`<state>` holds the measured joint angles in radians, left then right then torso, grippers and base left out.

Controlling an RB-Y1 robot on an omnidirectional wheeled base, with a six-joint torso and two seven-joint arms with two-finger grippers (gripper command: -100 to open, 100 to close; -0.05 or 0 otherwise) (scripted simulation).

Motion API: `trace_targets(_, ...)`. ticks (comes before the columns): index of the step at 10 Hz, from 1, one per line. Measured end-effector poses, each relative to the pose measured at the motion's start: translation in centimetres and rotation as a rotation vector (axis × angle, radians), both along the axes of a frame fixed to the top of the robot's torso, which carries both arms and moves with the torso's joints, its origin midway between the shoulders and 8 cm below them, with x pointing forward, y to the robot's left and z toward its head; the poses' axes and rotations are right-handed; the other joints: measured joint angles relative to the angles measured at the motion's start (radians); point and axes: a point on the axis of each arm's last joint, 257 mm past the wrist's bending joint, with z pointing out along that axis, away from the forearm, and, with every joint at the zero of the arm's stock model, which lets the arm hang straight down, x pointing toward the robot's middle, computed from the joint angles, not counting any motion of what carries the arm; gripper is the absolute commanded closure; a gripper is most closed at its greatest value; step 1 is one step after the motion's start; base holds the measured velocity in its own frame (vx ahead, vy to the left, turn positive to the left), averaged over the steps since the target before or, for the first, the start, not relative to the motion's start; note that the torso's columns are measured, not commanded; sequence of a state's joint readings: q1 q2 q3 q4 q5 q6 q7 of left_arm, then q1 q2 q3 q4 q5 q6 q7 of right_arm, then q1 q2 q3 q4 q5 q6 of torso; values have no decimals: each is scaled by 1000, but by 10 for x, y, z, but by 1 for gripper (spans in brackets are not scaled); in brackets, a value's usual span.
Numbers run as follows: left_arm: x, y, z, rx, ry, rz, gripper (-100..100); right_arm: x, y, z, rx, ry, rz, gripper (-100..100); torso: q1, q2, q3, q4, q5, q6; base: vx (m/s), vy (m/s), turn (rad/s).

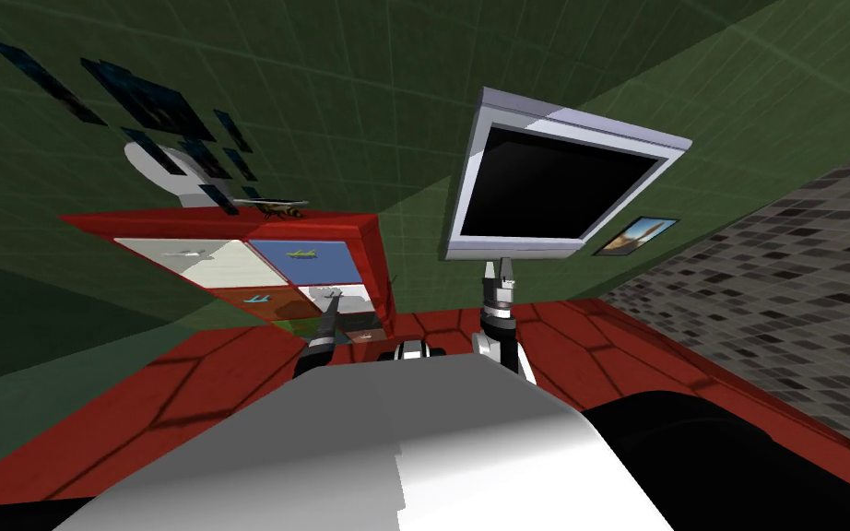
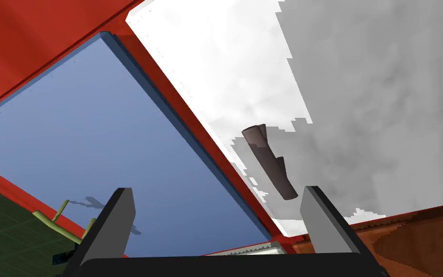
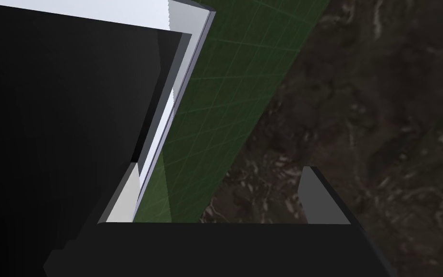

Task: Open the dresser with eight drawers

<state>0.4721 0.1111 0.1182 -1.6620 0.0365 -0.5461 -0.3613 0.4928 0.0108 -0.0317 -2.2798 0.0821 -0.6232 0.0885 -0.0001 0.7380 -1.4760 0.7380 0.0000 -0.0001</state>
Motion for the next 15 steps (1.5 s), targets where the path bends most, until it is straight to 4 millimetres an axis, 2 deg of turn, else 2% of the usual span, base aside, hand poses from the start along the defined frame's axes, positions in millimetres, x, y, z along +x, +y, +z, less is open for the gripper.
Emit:
trace_targets(4,-7,17,-33,3,68,38,-100,0,0,0,0,0,0,0,-1,0,0,0,0,0,61,35,-120)
trace_targets(6,-5,20,-29,4,68,41,-100,0,0,0,0,0,0,0,-1,-1,0,0,0,0,58,14,-16)
trace_targets(7,-5,20,-29,3,69,41,100,0,0,0,0,0,0,0,-1,0,0,0,0,0,7,2,2)
trace_targets(8,-5,20,-29,3,69,41,100,0,0,0,0,0,0,0,-1,2,1,0,0,0,-107,-30,-6)
trace_targets(9,-4,18,-21,6,51,34,100,0,0,0,0,0,0,0,2,5,4,-2,3,-2,-187,-39,30)
trace_targets(13,-12,15,-26,-1,68,29,100,0,0,0,0,0,0,0,4,-5,-3,0,0,-2,-146,-22,39)
trace_targets(15,4,12,-27,-4,54,-2,100,0,0,0,0,0,0,0,1,-5,-3,-4,2,1,-86,-63,147)
